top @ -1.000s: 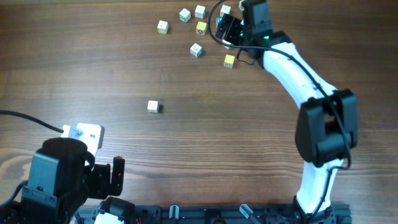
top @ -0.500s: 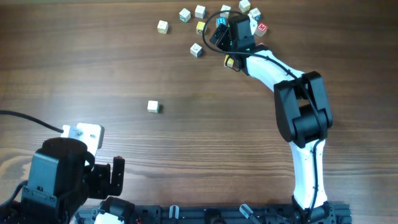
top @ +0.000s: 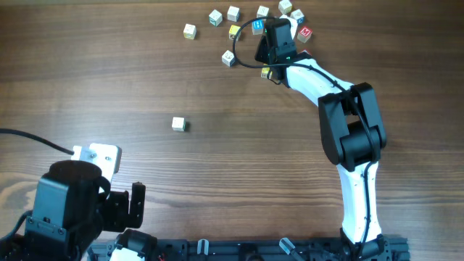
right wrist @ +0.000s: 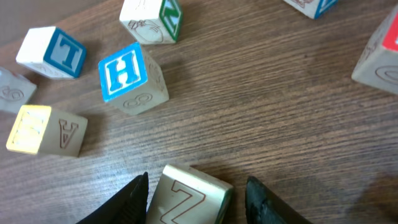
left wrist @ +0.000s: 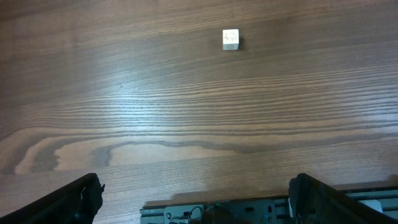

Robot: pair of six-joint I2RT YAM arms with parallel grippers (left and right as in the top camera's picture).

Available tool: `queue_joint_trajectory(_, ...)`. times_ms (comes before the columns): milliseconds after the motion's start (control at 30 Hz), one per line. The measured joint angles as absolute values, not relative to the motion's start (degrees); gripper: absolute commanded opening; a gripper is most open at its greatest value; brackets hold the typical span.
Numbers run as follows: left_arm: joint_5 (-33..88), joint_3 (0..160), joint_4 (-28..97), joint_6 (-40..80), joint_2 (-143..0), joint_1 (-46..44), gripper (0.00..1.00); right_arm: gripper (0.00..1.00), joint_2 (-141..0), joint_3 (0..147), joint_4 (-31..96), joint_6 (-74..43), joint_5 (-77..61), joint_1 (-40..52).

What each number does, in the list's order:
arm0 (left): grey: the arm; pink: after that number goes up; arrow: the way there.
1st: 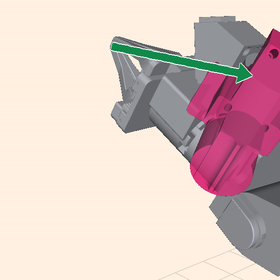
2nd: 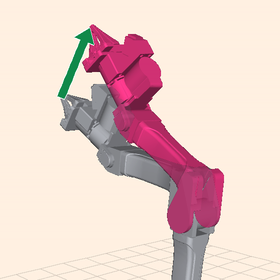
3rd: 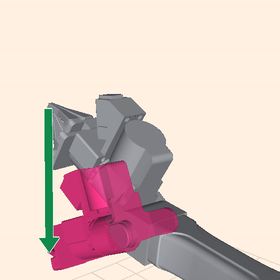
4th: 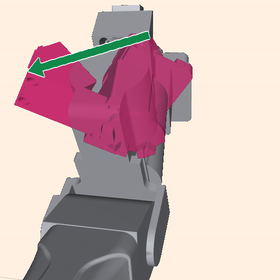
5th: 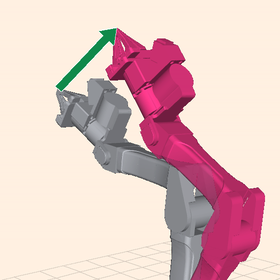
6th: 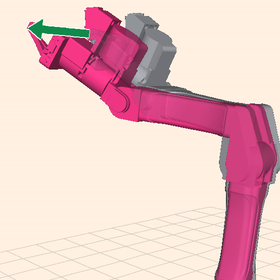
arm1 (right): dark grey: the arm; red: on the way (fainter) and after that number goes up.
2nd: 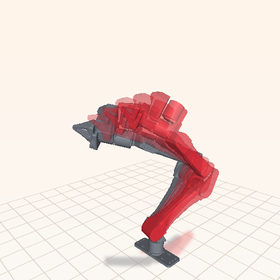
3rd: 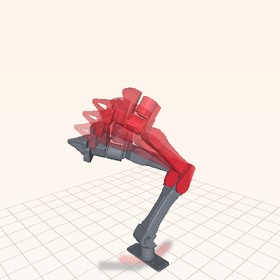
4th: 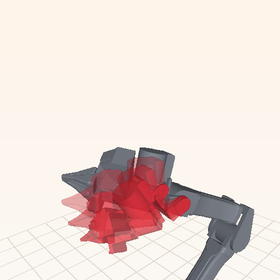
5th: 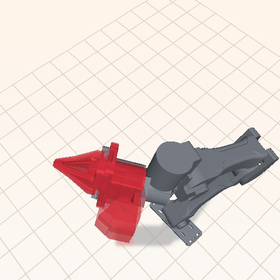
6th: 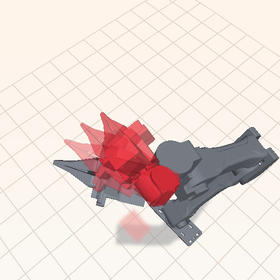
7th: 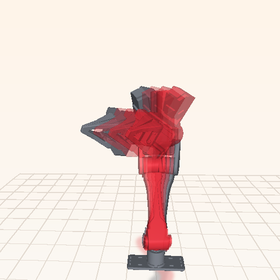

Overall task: Form a tower
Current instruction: 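Reach the right gripper into the pile and grasp the white Z block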

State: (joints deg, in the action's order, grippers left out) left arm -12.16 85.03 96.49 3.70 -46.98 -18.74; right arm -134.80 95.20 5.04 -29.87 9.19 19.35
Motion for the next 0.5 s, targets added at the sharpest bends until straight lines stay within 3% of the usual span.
queue_joint_trajectory(100, -12.2, 85.0, 96.5, 3.7, -47.0, -18.7, 1.00, 0.48, -134.3, 95.5, 6.6, -24.7, 9.3, 19.4)
queue_joint_trajectory(200, -12.1, 85.0, 96.5, 3.7, -47.0, -18.7, 1.00, 0.80, -132.8, 95.5, 10.1, -18.8, 9.5, 19.4)
queue_joint_trajectory(233, -12.2, 85.0, 96.5, 3.7, -47.0, -18.7, 1.00, 0.83, -132.4, 95.5, 10.3, -18.0, 9.6, 19.4)
queue_joint_trajectory(500, -12.1, 85.0, 96.5, 3.7, -47.0, -18.7, 1.00, 0.82, -131.8, 95.5, 10.9, -23.3, 10.6, 19.4)
